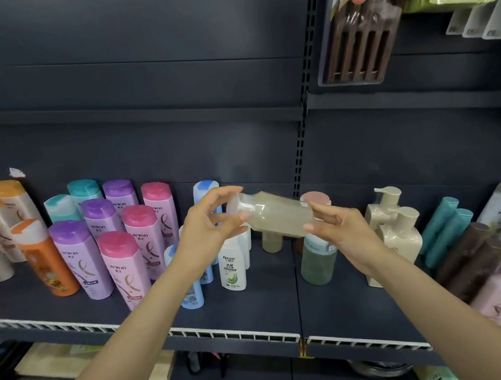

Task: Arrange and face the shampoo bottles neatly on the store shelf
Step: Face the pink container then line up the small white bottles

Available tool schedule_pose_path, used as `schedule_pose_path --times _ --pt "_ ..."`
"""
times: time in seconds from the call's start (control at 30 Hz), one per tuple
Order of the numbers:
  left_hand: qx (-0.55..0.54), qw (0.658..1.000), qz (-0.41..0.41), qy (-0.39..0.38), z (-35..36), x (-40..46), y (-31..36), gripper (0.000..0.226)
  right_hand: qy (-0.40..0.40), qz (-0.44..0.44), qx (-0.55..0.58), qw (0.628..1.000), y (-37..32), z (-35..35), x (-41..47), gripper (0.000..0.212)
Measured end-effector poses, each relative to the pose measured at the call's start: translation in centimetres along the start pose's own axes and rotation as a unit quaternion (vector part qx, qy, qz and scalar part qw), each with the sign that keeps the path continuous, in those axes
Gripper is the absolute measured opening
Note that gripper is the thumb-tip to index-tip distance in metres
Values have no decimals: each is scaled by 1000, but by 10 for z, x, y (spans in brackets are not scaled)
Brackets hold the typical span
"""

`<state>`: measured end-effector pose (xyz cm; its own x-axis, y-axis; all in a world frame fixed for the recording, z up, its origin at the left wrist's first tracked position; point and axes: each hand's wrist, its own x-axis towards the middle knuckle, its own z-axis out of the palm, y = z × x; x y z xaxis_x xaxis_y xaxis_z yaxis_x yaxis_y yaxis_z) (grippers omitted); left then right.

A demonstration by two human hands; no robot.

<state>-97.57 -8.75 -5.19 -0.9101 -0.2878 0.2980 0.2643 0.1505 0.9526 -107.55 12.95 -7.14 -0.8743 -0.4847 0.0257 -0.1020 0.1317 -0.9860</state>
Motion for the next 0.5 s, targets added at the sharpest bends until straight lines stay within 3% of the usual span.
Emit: schedule_pose_path --times 0.1,0.2,0.3,0.5 --pt "54 998 5 14 8 10 -8 33 48 -2 -55 997 1 -3 11 44" --pt "166 986 13 27 17 25 -21 33 67 -3 -200 977 4 -11 23 40" --pt "254 967 20 -5 30 41 -43 35 53 -4 -358 932 11 -21 36 39" --pt "379 920 -16 -98 55 59 -93 31 -11 4 -444 896 41 -31 67 52"
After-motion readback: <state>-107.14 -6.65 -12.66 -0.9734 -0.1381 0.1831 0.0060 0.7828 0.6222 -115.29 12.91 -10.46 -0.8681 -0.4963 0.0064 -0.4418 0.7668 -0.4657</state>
